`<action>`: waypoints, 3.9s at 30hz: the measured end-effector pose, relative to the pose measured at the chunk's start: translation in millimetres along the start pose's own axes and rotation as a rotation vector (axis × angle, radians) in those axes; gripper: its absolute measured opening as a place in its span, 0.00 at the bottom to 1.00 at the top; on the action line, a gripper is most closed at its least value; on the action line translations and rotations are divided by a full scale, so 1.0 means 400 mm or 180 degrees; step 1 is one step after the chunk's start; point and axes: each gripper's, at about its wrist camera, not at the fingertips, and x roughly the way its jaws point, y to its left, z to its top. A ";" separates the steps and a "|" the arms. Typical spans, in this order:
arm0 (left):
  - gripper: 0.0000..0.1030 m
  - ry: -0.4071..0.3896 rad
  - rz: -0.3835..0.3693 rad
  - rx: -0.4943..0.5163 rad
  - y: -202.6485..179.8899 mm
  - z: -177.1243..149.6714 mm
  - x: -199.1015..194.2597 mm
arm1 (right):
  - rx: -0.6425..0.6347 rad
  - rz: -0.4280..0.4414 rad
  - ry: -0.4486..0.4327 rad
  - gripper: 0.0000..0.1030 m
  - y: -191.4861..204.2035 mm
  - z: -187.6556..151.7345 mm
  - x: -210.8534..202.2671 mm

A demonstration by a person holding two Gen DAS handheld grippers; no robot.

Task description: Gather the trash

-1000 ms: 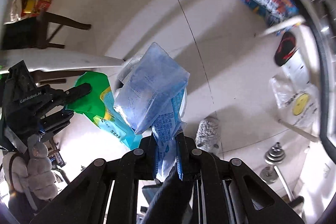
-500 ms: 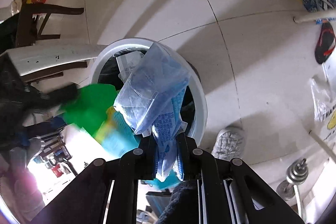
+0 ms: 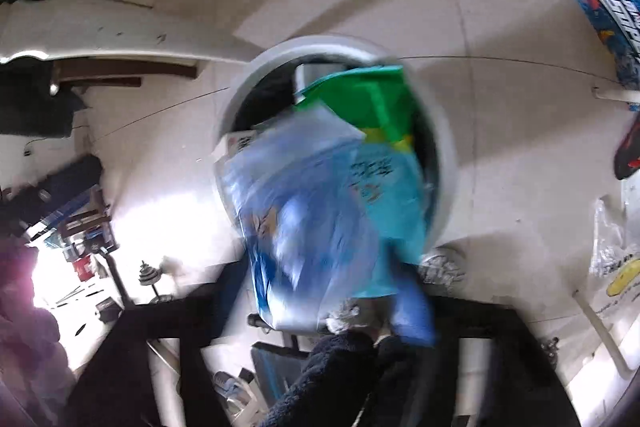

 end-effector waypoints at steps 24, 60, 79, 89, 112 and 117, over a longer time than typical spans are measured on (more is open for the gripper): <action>1.00 -0.0321 -0.0297 0.0535 -0.114 -0.288 -0.939 | -0.0234 -0.0693 -0.0871 1.00 0.329 -0.456 -1.020; 1.00 -0.0644 -0.1196 0.0573 -0.095 -0.400 -1.349 | -0.0479 -0.0130 -0.1204 1.00 0.481 -0.721 -1.502; 1.00 -0.0708 -0.1241 0.0562 -0.082 -0.417 -1.392 | -0.0567 -0.0106 -0.1234 1.00 0.498 -0.749 -1.551; 1.00 -0.0702 -0.1265 0.0561 -0.080 -0.418 -1.395 | -0.0592 -0.0092 -0.1208 1.00 0.513 -0.752 -1.542; 1.00 -0.0688 -0.1316 0.0535 -0.078 -0.422 -1.403 | -0.0545 -0.0039 -0.1164 1.00 0.517 -0.762 -1.526; 1.00 -0.0694 -0.1321 0.0536 -0.090 -0.426 -1.411 | -0.0550 -0.0042 -0.1162 1.00 0.515 -0.764 -1.527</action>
